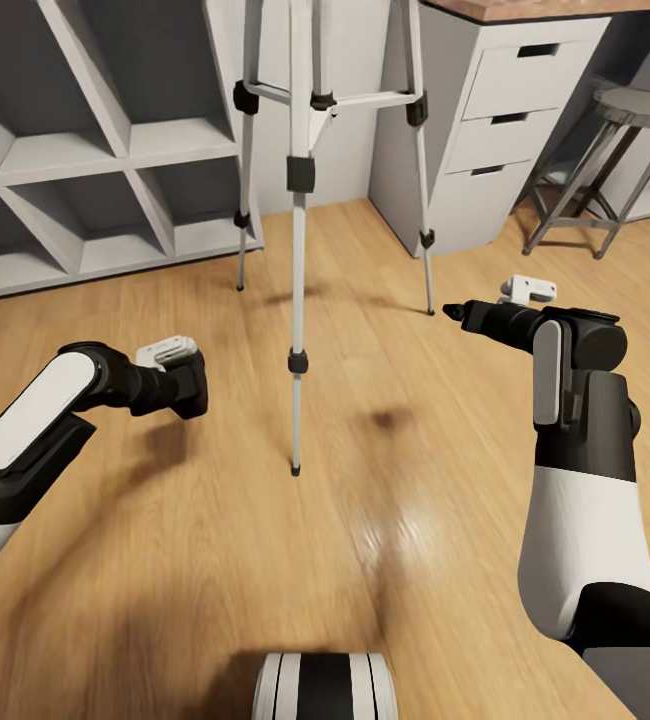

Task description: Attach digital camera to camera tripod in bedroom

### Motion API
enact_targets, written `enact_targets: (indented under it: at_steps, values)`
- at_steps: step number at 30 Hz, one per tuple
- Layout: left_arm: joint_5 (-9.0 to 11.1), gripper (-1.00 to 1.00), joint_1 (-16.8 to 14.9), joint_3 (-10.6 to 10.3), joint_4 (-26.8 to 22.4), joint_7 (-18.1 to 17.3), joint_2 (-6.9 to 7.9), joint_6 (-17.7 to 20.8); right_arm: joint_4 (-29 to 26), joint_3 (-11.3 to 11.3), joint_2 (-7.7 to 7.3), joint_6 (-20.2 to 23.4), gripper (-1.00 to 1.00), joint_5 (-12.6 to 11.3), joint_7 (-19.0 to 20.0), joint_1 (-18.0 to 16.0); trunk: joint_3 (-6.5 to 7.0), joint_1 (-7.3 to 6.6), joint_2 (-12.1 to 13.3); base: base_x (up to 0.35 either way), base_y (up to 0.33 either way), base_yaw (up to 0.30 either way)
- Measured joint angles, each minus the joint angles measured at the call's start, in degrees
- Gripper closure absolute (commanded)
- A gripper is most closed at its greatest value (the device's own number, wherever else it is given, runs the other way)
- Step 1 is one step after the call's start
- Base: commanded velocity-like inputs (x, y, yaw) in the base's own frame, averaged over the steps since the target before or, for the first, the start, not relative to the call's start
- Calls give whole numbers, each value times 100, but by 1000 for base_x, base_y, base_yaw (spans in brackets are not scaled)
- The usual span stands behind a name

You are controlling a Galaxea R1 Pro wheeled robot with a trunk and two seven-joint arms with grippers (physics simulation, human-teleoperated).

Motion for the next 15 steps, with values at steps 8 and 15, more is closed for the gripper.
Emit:
enact_targets:
  at_steps: [8,15]
  values:
    - [-43,100,395,-49,-4,32,-8,7,1,0,0,0,-100,1,0,0,177,-21,11,0,0,0]
    - [-62,100,830,21,-6,43,-8,20,2,2,0,0,-100,0,0,0,332,-39,20,0,0,0]
